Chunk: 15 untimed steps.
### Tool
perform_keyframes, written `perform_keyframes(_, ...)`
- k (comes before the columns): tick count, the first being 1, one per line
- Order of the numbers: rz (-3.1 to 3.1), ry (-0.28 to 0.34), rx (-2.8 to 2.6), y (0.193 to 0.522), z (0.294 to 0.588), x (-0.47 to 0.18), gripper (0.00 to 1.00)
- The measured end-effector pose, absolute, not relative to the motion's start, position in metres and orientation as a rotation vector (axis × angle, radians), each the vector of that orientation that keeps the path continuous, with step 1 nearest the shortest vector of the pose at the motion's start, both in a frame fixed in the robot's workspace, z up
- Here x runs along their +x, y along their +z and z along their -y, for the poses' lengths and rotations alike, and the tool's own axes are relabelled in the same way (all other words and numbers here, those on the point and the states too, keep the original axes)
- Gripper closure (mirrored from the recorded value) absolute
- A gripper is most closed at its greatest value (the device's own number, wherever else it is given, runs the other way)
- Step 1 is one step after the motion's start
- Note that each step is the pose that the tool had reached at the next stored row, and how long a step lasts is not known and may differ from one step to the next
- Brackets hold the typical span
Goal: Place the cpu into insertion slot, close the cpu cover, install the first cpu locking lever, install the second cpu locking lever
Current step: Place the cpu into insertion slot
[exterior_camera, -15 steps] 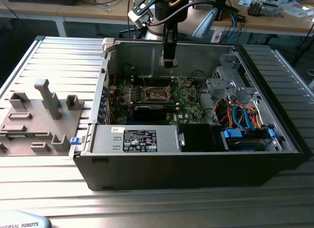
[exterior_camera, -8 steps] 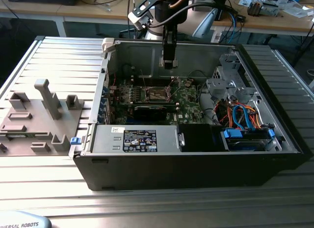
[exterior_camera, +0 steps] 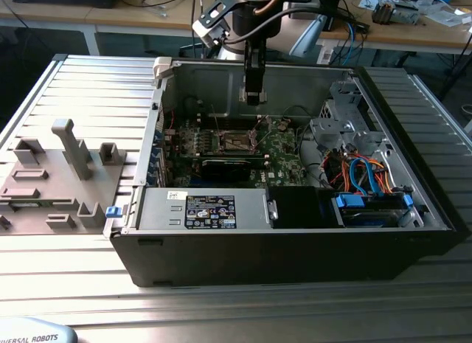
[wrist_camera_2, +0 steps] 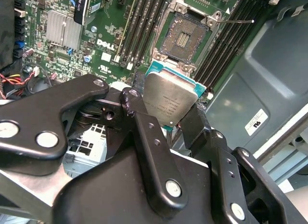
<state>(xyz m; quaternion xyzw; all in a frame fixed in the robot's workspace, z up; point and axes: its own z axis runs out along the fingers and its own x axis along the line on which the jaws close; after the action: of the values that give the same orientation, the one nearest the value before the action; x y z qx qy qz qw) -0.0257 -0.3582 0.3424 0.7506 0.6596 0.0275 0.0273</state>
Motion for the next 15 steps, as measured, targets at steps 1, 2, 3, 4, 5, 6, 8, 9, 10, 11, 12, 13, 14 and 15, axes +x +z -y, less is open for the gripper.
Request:
perform_keyframes(1,-2.037,0.085,2.318,0.342,0.358,-0.026,0.46)
perform_keyframes(2,-2.037,0.085,2.318,0.340,0.358,-0.026,0.46)
perform_keyframes(3,-2.037,0.085,2.318,0.337,0.358,-0.026,0.46)
perform_keyframes(4,-2.037,0.085,2.318,0.337,0.358,-0.026,0.46)
perform_keyframes(5,-2.037,0.085,2.318,0.336,0.358,-0.026,0.46)
perform_keyframes(6,-2.037,0.085,2.318,0.336,0.358,-0.026,0.46)
perform_keyframes(8,-2.037,0.085,2.318,0.333,0.358,-0.026,0.46)
perform_keyframes(9,-2.037,0.085,2.318,0.332,0.358,-0.026,0.46)
perform_keyframes(10,-2.037,0.085,2.318,0.332,0.358,-0.026,0.46)
perform_keyframes(11,-2.037,0.085,2.318,0.332,0.358,-0.026,0.46)
perform_keyframes(12,-2.037,0.085,2.318,0.331,0.358,-0.026,0.46)
perform_keyframes(13,-2.037,0.085,2.318,0.331,0.358,-0.026,0.46)
perform_keyframes(14,-2.037,0.085,2.318,0.331,0.358,-0.026,0.46)
perform_keyframes(15,-2.037,0.085,2.318,0.329,0.358,-0.026,0.46)
